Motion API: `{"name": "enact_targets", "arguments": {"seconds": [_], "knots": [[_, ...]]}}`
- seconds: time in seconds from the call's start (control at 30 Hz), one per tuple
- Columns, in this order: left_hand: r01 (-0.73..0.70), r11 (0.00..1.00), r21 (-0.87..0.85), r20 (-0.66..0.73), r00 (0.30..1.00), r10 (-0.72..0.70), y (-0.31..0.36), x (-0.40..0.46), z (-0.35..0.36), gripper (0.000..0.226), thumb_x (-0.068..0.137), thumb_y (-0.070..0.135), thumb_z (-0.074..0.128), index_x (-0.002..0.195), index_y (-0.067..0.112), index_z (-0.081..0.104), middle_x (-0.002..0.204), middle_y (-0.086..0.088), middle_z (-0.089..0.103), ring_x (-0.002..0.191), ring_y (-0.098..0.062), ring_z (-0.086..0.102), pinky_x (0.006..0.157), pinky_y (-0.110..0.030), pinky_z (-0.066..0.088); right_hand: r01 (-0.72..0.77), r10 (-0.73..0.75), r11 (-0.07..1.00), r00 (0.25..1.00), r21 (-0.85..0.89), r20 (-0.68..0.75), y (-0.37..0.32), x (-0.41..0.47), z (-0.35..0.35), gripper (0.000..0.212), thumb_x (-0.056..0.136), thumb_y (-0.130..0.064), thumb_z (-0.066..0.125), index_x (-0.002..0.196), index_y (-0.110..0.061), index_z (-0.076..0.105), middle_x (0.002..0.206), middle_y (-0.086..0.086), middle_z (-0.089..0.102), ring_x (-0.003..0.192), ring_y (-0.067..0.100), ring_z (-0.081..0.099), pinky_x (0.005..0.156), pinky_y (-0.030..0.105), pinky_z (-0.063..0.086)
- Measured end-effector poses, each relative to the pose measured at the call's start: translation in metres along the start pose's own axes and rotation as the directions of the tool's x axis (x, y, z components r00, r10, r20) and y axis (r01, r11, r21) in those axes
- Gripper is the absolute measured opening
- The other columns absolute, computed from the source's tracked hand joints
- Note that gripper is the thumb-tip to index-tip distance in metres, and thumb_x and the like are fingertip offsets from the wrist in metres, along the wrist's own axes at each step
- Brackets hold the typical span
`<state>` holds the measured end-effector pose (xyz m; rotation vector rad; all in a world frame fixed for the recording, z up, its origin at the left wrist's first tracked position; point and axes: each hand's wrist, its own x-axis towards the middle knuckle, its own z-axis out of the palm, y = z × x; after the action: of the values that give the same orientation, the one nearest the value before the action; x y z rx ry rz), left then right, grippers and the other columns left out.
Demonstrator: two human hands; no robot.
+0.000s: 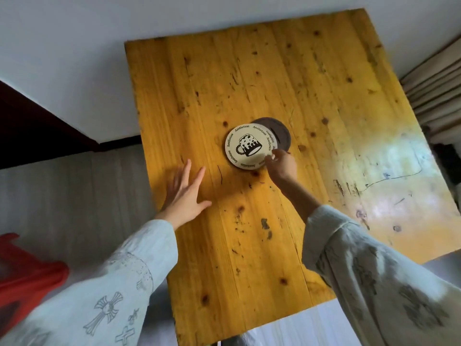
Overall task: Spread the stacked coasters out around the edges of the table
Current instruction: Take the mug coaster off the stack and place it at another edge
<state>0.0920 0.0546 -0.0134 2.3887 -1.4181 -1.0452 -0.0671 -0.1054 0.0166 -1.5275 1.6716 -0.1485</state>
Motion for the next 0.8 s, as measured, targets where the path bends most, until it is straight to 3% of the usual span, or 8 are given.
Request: {"name": "enact_targets", "arguments": {"seconds": [0.13, 0.23, 0.3, 0.47, 0.53, 0.6, 0.7, 0.8], "knots": [[0.022, 0.980, 0.199, 0.130, 0.990, -0.048, -0.013, 0.020, 0.012, 0.111, 0.071, 0.040, 0.070, 0.139, 0.036, -0.018, 0.146, -0.002, -0.040, 0.132, -0.025, -0.037, 0.107, -0.055, -0.017, 0.000, -0.006, 0.988, 0.999, -0.153, -0.037, 0.001, 0.018, 0.022, 0.063, 0.084, -0.039, 0.056, 0.132, -0.002, 0.038, 0.140, 0.021, 0.035, 0.130, 0.034, 0.030, 0.106, 0.042, 0.032], [0.033, 0.967, 0.253, 0.103, 0.993, -0.061, -0.016, 0.021, 0.019, 0.114, 0.071, 0.041, 0.069, 0.138, 0.036, -0.023, 0.145, -0.003, -0.042, 0.130, -0.025, -0.039, 0.106, -0.055, -0.018, -0.072, 0.051, 0.959, 0.995, -0.274, -0.085, -0.006, 0.022, 0.034, 0.097, 0.068, -0.058, 0.067, 0.138, -0.005, 0.026, 0.145, 0.017, 0.026, 0.135, 0.034, 0.023, 0.106, 0.048, 0.032], [0.038, 0.962, 0.269, 0.081, 0.995, -0.062, -0.016, 0.021, 0.022, 0.113, 0.071, 0.040, 0.069, 0.138, 0.036, -0.022, 0.146, -0.004, -0.040, 0.132, -0.026, -0.037, 0.107, -0.055, -0.017, -0.112, 0.079, 0.942, 0.990, -0.316, -0.115, -0.008, 0.024, 0.039, 0.104, 0.062, -0.059, 0.070, 0.139, -0.005, 0.024, 0.145, 0.014, 0.026, 0.134, 0.033, 0.023, 0.105, 0.048, 0.032], [0.050, 0.959, 0.280, 0.037, 0.997, -0.063, -0.016, 0.021, 0.022, 0.112, 0.069, 0.042, 0.070, 0.139, 0.036, -0.018, 0.150, -0.003, -0.033, 0.136, -0.026, -0.031, 0.109, -0.054, -0.013, -0.106, 0.047, 0.947, 0.979, -0.303, -0.197, -0.009, 0.027, 0.044, 0.090, 0.061, -0.046, 0.077, 0.129, -0.006, 0.035, 0.136, 0.011, 0.035, 0.126, 0.031, 0.031, 0.098, 0.045, 0.034], [0.061, 0.965, 0.255, 0.019, 0.998, -0.068, -0.015, 0.022, 0.023, 0.112, 0.068, 0.040, 0.072, 0.141, 0.036, -0.013, 0.151, -0.002, -0.030, 0.137, -0.025, -0.029, 0.110, -0.054, -0.012, -0.072, 0.000, 0.954, 0.971, -0.291, -0.239, -0.009, 0.028, 0.041, 0.068, 0.071, -0.032, 0.071, 0.124, -0.005, 0.038, 0.131, 0.012, 0.041, 0.122, 0.031, 0.036, 0.097, 0.044, 0.035], [0.069, 0.971, 0.228, 0.006, 0.997, -0.072, -0.015, 0.022, 0.022, 0.111, 0.066, 0.038, 0.074, 0.141, 0.037, -0.009, 0.152, -0.001, -0.027, 0.138, -0.024, -0.026, 0.111, -0.053, -0.011, -0.017, -0.019, 0.988, 0.973, -0.156, -0.230, -0.007, 0.029, 0.033, 0.040, 0.082, -0.013, 0.053, 0.120, -0.006, 0.041, 0.125, 0.014, 0.051, 0.116, 0.032, 0.046, 0.092, 0.044, 0.042], [0.085, 0.978, 0.193, 0.020, 0.996, -0.090, -0.008, 0.019, 0.015, 0.103, 0.070, 0.032, 0.073, 0.143, 0.036, 0.000, 0.154, 0.002, -0.022, 0.141, -0.023, -0.021, 0.112, -0.050, -0.008, 0.081, -0.065, 0.991, 0.988, 0.111, -0.139, -0.003, 0.018, 0.012, 0.028, 0.089, -0.009, 0.045, 0.117, -0.008, 0.046, 0.112, 0.014, 0.064, 0.097, 0.028, 0.060, 0.073, 0.039, 0.053], [0.159, 0.987, -0.017, 0.114, 0.981, -0.156, 0.004, 0.017, -0.008, 0.074, 0.080, 0.023, 0.064, 0.142, 0.024, 0.024, 0.157, 0.000, 0.000, 0.144, -0.024, 0.001, 0.116, -0.047, 0.015, 0.217, -0.209, 0.960, 0.976, 0.176, -0.065, -0.009, -0.001, -0.010, 0.025, 0.090, -0.009, 0.047, 0.113, -0.011, 0.055, 0.103, 0.011, 0.067, 0.087, 0.023, 0.062, 0.059, 0.026, 0.050]]}}
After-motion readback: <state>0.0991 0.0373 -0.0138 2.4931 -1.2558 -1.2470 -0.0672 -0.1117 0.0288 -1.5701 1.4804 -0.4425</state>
